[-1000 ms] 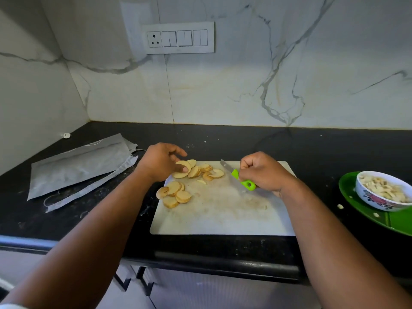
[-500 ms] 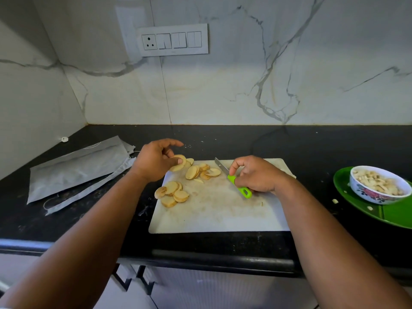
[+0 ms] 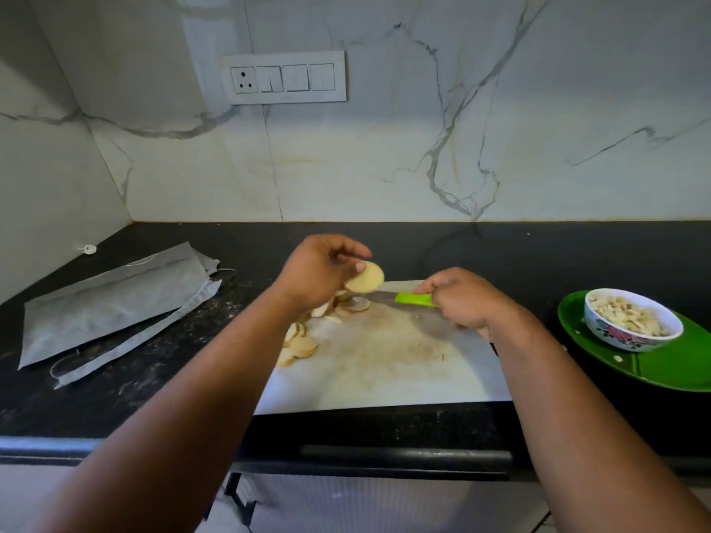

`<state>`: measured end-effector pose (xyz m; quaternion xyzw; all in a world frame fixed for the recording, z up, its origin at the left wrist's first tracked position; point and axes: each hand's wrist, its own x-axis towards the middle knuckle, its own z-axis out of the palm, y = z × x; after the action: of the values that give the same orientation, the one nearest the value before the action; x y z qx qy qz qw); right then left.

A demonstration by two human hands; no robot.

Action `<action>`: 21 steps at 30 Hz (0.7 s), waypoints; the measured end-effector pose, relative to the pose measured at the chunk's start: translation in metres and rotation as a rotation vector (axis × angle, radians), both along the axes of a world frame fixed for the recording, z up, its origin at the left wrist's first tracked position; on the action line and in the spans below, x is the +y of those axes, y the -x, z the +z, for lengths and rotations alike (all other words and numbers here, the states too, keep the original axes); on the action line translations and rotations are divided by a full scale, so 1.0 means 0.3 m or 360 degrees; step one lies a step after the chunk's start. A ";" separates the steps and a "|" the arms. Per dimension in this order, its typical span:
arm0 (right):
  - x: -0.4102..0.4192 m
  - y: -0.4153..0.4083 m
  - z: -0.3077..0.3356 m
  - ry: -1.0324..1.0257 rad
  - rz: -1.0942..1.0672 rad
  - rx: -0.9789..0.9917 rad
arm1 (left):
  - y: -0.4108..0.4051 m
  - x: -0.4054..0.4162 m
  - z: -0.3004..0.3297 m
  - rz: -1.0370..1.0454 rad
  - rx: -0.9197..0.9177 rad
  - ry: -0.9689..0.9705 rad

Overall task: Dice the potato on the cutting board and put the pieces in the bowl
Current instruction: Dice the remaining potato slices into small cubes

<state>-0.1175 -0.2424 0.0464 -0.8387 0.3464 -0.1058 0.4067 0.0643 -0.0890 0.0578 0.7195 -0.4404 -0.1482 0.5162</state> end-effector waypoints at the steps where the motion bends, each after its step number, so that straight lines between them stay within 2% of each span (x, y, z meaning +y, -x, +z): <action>1: -0.002 0.020 0.009 0.0147 -0.0044 0.0068 | 0.024 -0.033 -0.016 -0.0067 -0.0101 -0.0093; 3: -0.001 0.074 0.014 0.0316 -0.0112 0.0197 | 0.062 -0.091 -0.055 -0.0175 -0.0324 -0.0292; 6: 0.019 0.144 -0.011 0.0398 -0.0090 0.0249 | 0.087 -0.123 -0.087 -0.0233 -0.0672 -0.0510; 8: 0.024 0.171 -0.032 0.0627 -0.0107 0.0276 | 0.075 -0.114 -0.091 -0.0291 -0.0897 -0.0621; 11: 0.055 0.199 -0.048 0.0860 -0.0159 0.0212 | 0.044 -0.089 -0.085 -0.0441 -0.1040 -0.0837; 13: 0.087 0.208 -0.048 0.0911 -0.0125 0.0165 | 0.033 -0.089 -0.091 -0.0432 -0.1087 -0.0890; 21: 0.198 0.231 -0.032 0.1079 -0.0145 0.0141 | 0.035 -0.137 -0.133 -0.0201 -0.0862 -0.0649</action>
<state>-0.1867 -0.1830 0.0368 -0.9135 0.3461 -0.1963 0.0843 0.0538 -0.1302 0.0178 0.7924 -0.5664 -0.0685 0.2161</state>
